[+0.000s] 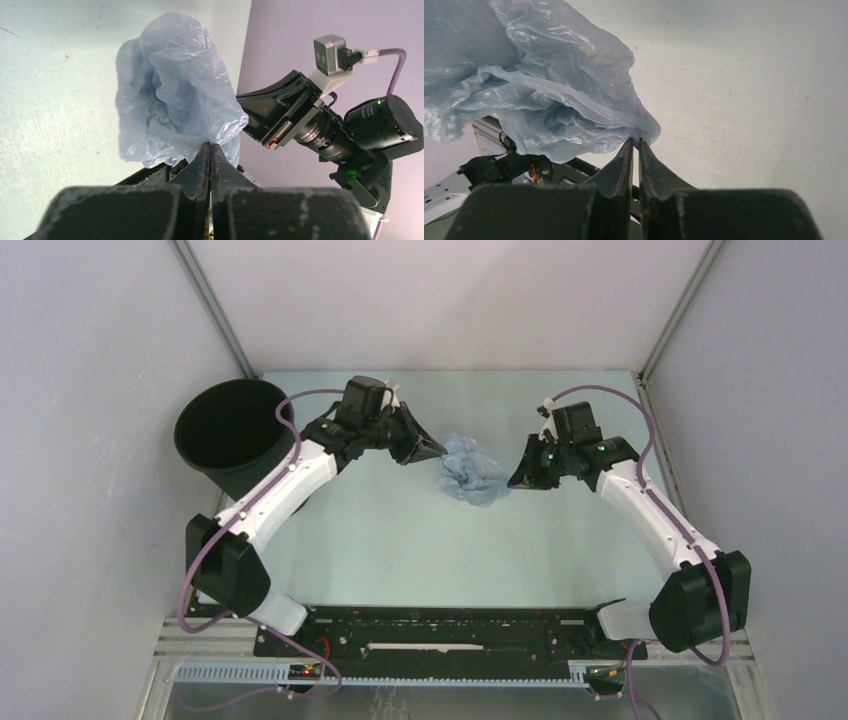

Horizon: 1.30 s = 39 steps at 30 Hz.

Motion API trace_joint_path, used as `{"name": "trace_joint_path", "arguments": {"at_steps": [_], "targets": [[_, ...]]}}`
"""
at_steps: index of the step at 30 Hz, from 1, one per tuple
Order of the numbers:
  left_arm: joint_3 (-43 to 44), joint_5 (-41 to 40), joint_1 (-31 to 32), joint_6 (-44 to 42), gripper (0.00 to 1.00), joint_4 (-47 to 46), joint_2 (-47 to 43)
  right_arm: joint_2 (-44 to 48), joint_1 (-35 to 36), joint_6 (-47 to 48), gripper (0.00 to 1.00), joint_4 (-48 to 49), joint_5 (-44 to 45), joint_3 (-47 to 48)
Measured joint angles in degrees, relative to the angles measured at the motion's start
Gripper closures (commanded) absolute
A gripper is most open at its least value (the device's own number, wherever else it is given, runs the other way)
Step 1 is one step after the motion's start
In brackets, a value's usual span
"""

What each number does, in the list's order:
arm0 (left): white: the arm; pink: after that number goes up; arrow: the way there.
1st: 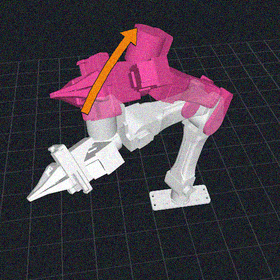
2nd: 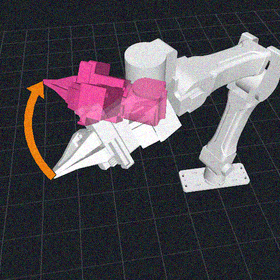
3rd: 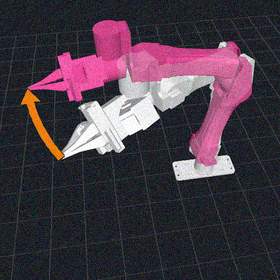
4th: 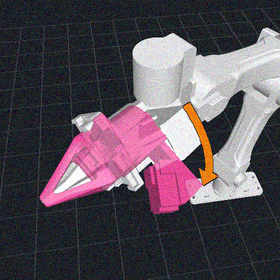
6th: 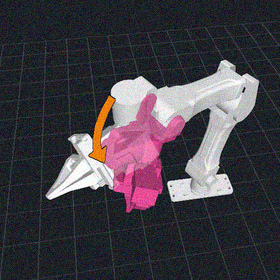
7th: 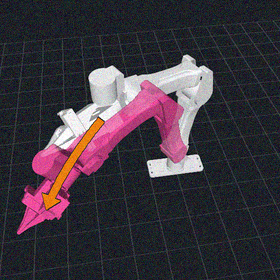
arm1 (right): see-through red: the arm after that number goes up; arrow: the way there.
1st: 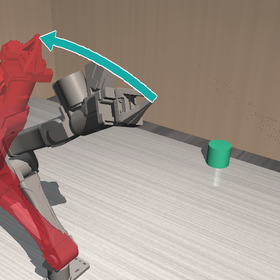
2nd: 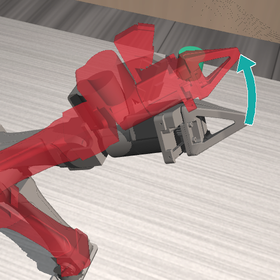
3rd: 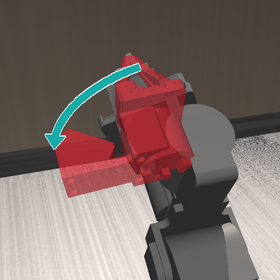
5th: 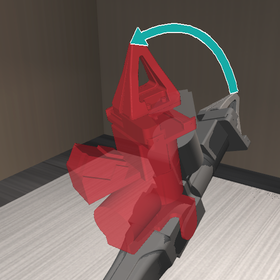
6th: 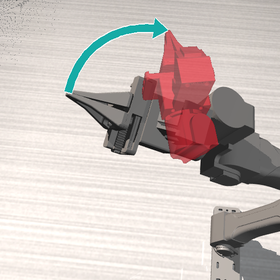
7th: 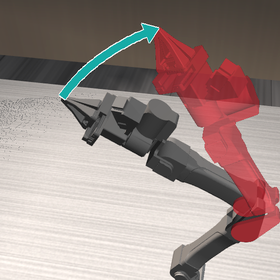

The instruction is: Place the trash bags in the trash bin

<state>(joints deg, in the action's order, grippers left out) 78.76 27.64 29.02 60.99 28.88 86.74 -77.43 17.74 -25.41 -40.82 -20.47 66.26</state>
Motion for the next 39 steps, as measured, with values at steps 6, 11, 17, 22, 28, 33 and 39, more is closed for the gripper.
{"name": "trace_joint_path", "arguments": {"at_steps": [6,11,17,22,28,33,39], "targets": [[-0.31,0.09,-0.48,-0.07,1.0,-0.07,0.0,1.55,0.39,1.57,0.74,-2.69,1.44,-0.22],[-0.46,1.09,-0.48,0.35,1.0,-0.66,0.0,4.26,2.6,1.09,0.47,-2.86,-0.46,-1.81],[-0.46,1.53,0.0,1.6,1.0,-1.7,0.13,7.85,1.73,-0.48,0.17,-2.67,-1.62,-2.03],[-0.46,2.62,1.31,3.56,1.0,-3.5,0.17,9.66,1.95,-4.31,0.16,-0.48,0.35,-2.03],[-1.11,3.5,2.54,6.03,1.0,-6.4,0.0,9.33,6.4,-9.14,0.2,4.94,2.05,-4.52],[-4.11,4.13,3.15,8.5,1.0,-9.16,-1.6,6.93,3.21,-12.52,0.2,10.29,-0.09,-11.85],[-5.42,5.22,4.48,10.91,1.0,-12.41,-2.51,3.61,4.63,-13.66,0.18,14.12,-3.13,-13.73]]}}
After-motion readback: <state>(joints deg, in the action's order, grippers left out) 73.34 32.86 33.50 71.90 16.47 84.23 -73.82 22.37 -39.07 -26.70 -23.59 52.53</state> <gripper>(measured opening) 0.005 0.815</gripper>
